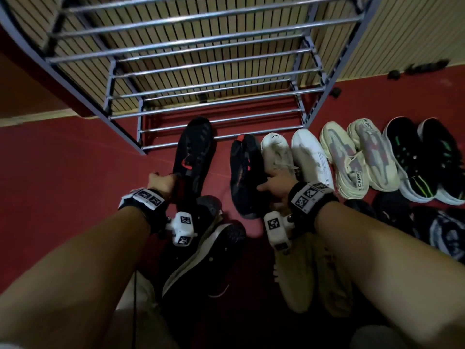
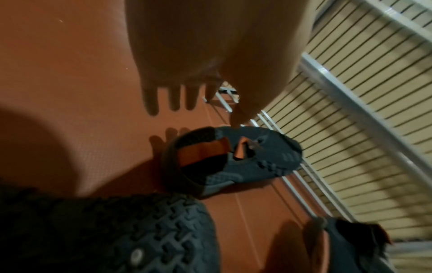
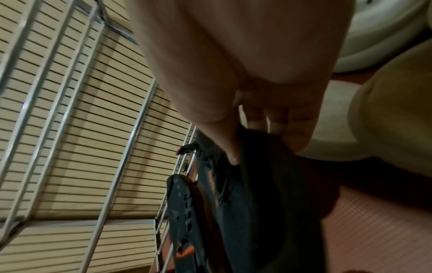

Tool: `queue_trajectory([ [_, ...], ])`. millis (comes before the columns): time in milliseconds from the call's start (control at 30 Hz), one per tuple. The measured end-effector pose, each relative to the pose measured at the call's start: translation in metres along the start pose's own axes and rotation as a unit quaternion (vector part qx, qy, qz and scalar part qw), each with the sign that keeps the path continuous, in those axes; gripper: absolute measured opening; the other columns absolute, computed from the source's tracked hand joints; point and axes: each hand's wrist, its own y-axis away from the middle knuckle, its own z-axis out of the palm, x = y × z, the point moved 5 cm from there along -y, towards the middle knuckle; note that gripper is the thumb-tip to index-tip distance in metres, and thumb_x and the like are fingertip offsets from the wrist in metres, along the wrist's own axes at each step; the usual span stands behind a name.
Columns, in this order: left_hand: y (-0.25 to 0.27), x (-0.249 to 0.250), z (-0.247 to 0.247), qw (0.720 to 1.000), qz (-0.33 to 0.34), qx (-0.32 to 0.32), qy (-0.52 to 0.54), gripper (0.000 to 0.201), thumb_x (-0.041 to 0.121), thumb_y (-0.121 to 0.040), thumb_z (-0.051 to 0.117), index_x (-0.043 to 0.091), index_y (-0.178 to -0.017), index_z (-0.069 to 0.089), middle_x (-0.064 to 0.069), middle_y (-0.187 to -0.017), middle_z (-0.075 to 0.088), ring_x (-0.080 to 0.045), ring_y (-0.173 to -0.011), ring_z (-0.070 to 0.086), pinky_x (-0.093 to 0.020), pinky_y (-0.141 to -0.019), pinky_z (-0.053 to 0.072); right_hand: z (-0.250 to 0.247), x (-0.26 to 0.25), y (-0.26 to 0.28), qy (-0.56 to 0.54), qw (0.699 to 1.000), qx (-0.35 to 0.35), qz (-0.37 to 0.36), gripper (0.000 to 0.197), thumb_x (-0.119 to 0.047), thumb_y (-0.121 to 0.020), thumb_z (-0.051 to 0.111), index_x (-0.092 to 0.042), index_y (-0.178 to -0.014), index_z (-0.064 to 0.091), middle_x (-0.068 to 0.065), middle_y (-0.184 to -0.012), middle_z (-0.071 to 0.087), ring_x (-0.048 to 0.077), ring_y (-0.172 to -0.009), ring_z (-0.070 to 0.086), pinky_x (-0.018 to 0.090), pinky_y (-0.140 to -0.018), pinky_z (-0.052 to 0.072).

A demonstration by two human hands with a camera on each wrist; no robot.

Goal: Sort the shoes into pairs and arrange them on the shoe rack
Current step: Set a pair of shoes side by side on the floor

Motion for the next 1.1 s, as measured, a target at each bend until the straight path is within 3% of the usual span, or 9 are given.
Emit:
queue_trajectory([
  [100, 0.014, 0.009, 0.016, 0.997, -0.010, -0.063, -0.045, 0.022, 0.020, -0.094, 0.056, 0.026, -0.075, 0.046, -0.007, -0.084, 0.052, -0.025, -0.071, 0.052, -0.040, -0.074, 0.049, 0.001, 0.003, -0.007, -0.012, 1.000, 0.011, 0.019, 0.038, -0.002, -0.080, 0.071, -0.006, -0.117, 0.064, 0.012, -0.107, 0.068, 0.030, -0.100, 0.065, 0.038, -0.087, 0.054],
  [200, 0.009, 0.011, 0.022, 0.996, 0.012, -0.055, -0.070, 0.022, 0.019, -0.094, 0.057, 0.023, -0.074, 0.048, -0.001, -0.076, 0.049, -0.026, -0.087, 0.051, -0.036, -0.080, 0.044, 0.004, 0.010, -0.017, -0.013, 0.999, 0.003, 0.033, 0.042, -0.002, -0.078, 0.072, -0.006, -0.119, 0.063, 0.014, -0.111, 0.069, 0.033, -0.103, 0.065, 0.046, -0.094, 0.053],
  [300, 0.002, 0.005, 0.018, 0.995, 0.013, -0.041, -0.091, 0.008, 0.014, -0.088, 0.063, 0.013, -0.091, 0.056, -0.007, -0.093, 0.056, -0.026, -0.093, 0.051, -0.041, -0.084, 0.047, 0.006, 0.011, -0.024, -0.009, 0.999, 0.011, 0.029, 0.045, 0.000, -0.080, 0.070, -0.007, -0.123, 0.060, 0.014, -0.114, 0.068, 0.033, -0.104, 0.065, 0.047, -0.095, 0.052],
  [533, 0.021, -0.007, 0.042, 0.978, 0.018, -0.109, -0.178, 0.038, -0.007, -0.092, 0.049, -0.003, -0.130, 0.053, -0.020, -0.119, 0.060, -0.033, -0.108, 0.058, -0.036, -0.081, 0.045, 0.002, -0.003, -0.026, 0.096, 0.995, 0.033, -0.008, 0.045, -0.005, -0.084, 0.068, -0.008, -0.128, 0.059, 0.011, -0.120, 0.065, 0.029, -0.111, 0.061, 0.035, -0.098, 0.048],
  [700, 0.049, -0.017, 0.061, 0.933, 0.016, -0.181, -0.310, 0.023, -0.008, -0.080, 0.061, 0.001, -0.102, 0.065, -0.011, -0.090, 0.058, -0.024, -0.076, 0.055, -0.018, -0.054, 0.044, -0.001, 0.000, -0.020, 0.172, 0.982, 0.066, -0.047, 0.045, -0.006, -0.083, 0.067, -0.009, -0.127, 0.058, 0.014, -0.122, 0.064, 0.029, -0.111, 0.060, 0.031, -0.094, 0.047],
  [867, 0.054, -0.026, 0.077, 0.937, 0.021, -0.157, -0.312, 0.035, -0.015, -0.083, 0.060, -0.005, -0.117, 0.058, -0.022, -0.097, 0.061, -0.019, -0.089, 0.067, -0.011, -0.059, 0.046, 0.005, -0.002, -0.015, 0.185, 0.974, 0.112, -0.064, 0.052, -0.006, -0.077, 0.071, -0.005, -0.126, 0.054, 0.016, -0.121, 0.062, 0.032, -0.113, 0.058, 0.035, -0.098, 0.047],
  [967, 0.054, -0.028, 0.082, 0.966, 0.008, -0.050, -0.254, 0.036, -0.012, -0.093, 0.047, -0.016, -0.129, 0.048, -0.031, -0.125, 0.057, -0.039, -0.119, 0.054, -0.035, -0.097, 0.040, 0.008, -0.002, -0.013, 0.215, 0.966, 0.126, -0.068, 0.041, -0.008, -0.077, 0.069, -0.007, -0.116, 0.059, 0.015, -0.114, 0.065, 0.032, -0.109, 0.060, 0.035, -0.096, 0.047],
  [1033, 0.044, -0.035, 0.073, 0.976, 0.003, -0.003, -0.219, 0.032, -0.004, -0.095, 0.046, -0.012, -0.125, 0.055, -0.008, -0.099, 0.074, -0.035, -0.102, 0.061, -0.043, -0.100, 0.043, 0.013, 0.000, -0.012, 0.206, 0.971, 0.102, -0.066, 0.041, -0.007, -0.082, 0.064, -0.005, -0.123, 0.055, 0.015, -0.118, 0.063, 0.032, -0.111, 0.059, 0.032, -0.094, 0.045],
  [1100, 0.032, -0.045, 0.073, 0.971, 0.026, -0.088, -0.219, 0.042, 0.000, -0.084, 0.062, 0.000, -0.127, 0.059, 0.015, -0.064, 0.070, -0.019, -0.079, 0.060, -0.042, -0.091, 0.054, 0.015, 0.002, -0.013, 0.218, 0.970, 0.087, -0.066, 0.045, -0.009, -0.086, 0.060, -0.006, -0.130, 0.050, 0.016, -0.123, 0.060, 0.032, -0.115, 0.057, 0.033, -0.096, 0.044],
])
